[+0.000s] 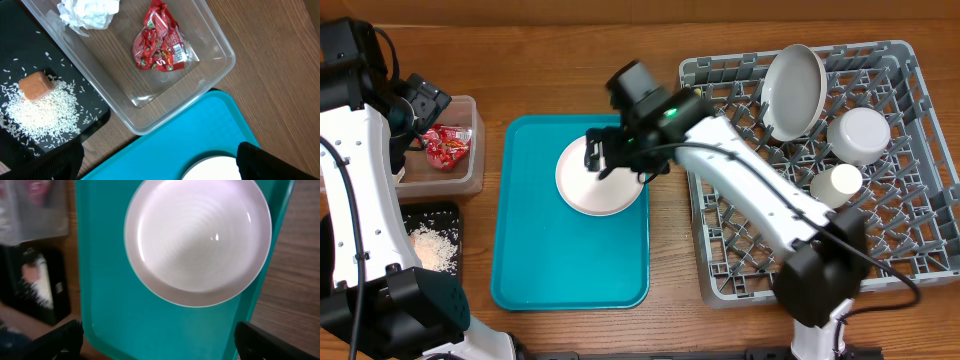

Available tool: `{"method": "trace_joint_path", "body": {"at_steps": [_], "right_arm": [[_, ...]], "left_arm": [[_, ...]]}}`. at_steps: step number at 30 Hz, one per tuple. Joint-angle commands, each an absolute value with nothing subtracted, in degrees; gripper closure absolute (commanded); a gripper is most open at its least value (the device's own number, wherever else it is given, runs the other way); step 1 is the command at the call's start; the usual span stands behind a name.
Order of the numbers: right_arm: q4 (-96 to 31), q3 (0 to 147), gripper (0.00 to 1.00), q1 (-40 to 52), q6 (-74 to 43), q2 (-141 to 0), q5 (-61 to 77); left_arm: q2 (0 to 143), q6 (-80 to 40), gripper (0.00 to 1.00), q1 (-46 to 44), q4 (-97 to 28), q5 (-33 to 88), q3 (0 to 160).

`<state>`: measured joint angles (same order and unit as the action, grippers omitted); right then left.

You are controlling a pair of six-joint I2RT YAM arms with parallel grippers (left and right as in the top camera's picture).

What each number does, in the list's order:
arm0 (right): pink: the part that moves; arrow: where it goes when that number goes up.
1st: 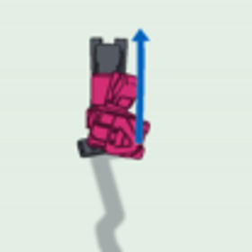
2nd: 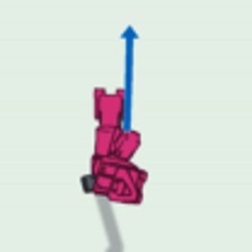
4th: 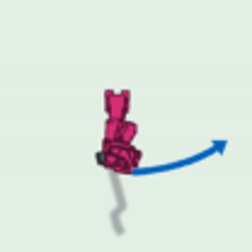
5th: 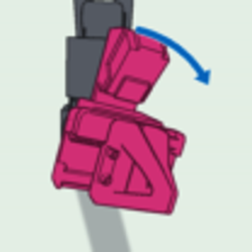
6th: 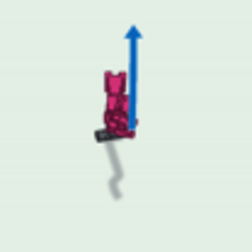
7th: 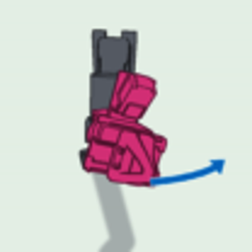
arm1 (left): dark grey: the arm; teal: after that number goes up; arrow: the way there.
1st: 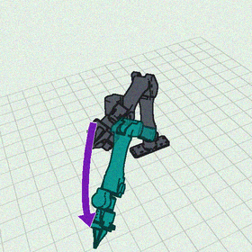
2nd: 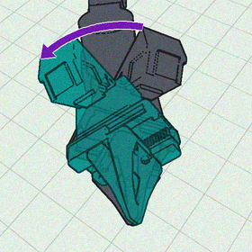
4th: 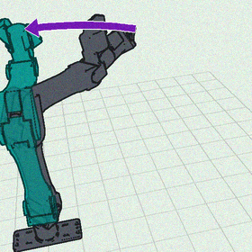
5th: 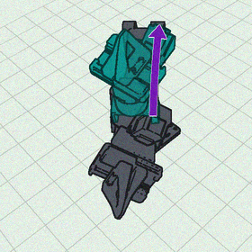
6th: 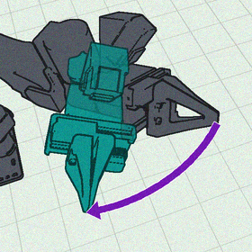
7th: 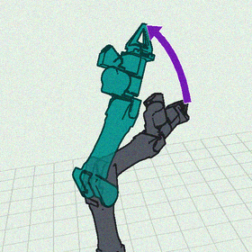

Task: Sort waste into correct bins and load items into the dishwasher rack
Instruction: 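Reach the right gripper to the white plate's rim and grasp it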

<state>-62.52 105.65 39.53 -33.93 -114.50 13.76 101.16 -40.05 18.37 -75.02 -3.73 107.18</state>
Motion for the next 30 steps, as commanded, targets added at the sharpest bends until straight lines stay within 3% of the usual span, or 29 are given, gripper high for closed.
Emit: {"method": "trace_joint_path", "body": {"at_steps": [1,10,30], "right_arm": [[-62.9,106.0,0.0,41.6,-50.1,-119.3,2.3],[-66.5,105.7,0.0,43.5,-60.3,-125.1,1.6],[-54.8,96.3,0.0,47.2,-66.3,-127.2,3.3]], "left_arm": [[101.2,-39.8,0.0,18.3,-75.0,-4.5,107.1],[101.2,-39.8,0.0,18.3,-74.9,-4.5,107.1],[101.2,-39.8,0.0,18.3,-74.9,-4.5,107.1]]}}
